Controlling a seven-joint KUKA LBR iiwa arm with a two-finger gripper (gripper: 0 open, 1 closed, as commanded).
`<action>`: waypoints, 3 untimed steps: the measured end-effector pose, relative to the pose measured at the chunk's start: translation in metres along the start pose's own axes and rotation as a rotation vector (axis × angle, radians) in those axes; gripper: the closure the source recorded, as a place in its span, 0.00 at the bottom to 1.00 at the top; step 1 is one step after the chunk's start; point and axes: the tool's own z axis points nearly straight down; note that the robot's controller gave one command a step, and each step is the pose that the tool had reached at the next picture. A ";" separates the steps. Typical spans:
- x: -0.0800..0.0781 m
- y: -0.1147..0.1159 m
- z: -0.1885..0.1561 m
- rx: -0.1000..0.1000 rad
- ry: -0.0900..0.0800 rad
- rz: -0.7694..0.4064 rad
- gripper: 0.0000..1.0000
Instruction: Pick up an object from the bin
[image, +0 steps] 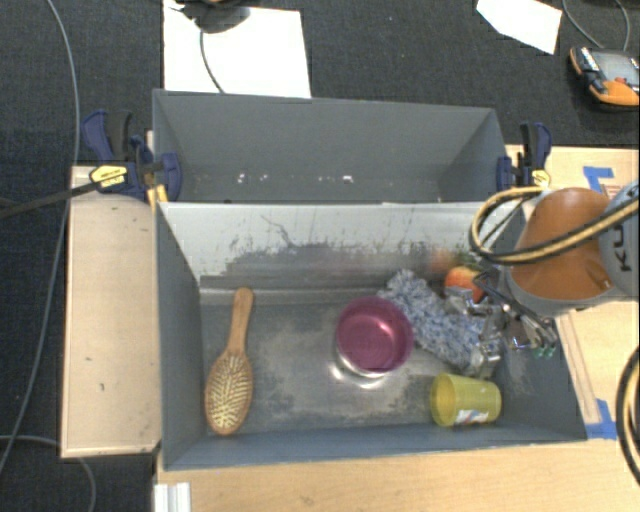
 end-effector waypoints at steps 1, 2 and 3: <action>-0.021 0.004 0.001 0.003 -0.007 0.025 1.00; -0.021 0.004 0.001 0.003 -0.007 0.024 1.00; -0.023 0.007 -0.087 0.007 -0.018 0.006 1.00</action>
Offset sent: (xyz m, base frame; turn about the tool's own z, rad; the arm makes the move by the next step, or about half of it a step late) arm 0.0000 0.0000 0.0000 0.0000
